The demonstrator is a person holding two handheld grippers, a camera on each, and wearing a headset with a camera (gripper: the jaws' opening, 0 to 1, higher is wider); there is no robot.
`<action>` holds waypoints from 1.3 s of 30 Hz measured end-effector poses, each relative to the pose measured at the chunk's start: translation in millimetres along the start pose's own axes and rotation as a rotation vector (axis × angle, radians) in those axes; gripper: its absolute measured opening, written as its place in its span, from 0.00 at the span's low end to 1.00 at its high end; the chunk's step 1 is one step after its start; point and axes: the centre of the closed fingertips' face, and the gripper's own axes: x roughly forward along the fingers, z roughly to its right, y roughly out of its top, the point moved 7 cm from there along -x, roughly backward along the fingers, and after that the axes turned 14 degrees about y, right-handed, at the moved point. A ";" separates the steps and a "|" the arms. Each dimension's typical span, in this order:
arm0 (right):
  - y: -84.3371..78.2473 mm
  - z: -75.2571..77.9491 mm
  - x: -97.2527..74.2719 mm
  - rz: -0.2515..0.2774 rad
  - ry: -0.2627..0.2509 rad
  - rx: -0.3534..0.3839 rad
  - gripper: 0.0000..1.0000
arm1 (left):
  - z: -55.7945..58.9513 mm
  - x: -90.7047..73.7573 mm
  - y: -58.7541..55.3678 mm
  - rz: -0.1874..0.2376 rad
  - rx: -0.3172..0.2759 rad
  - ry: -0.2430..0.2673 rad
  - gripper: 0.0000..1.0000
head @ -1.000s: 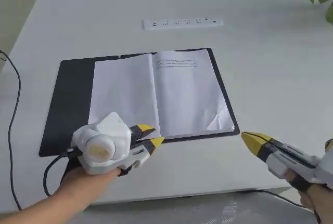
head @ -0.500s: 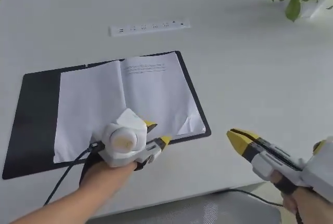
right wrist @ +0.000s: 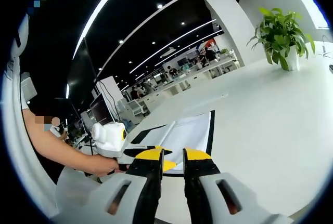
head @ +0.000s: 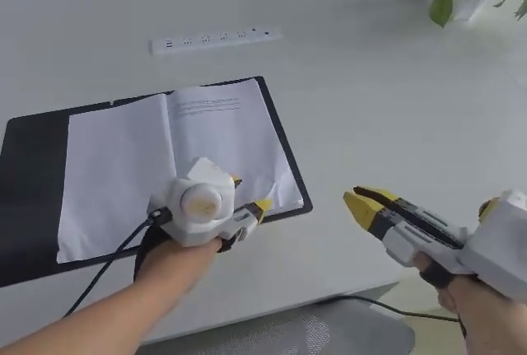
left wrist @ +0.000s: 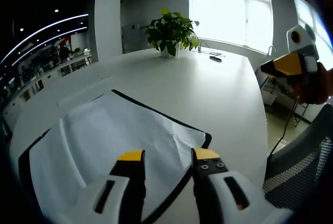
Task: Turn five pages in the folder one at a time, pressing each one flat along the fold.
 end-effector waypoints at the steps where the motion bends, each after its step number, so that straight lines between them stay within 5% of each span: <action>1: 0.5 0.9 0.7 -0.002 0.002 0.000 0.13 | 1.0 1.0 0.1 -0.002 -0.009 0.001 0.35; 13: 7.1 9.2 -2.4 -0.008 0.010 -0.001 0.14 | 0.2 16.5 -0.1 -0.034 -0.068 0.079 0.40; 27: 5.6 13.3 -3.4 -0.018 0.013 0.006 0.13 | 5.9 23.1 -8.7 -0.088 -0.017 0.129 0.44; 39: 3.0 15.3 -2.6 -0.022 0.016 0.015 0.13 | 10.3 22.7 -8.0 -0.099 -0.015 0.135 0.31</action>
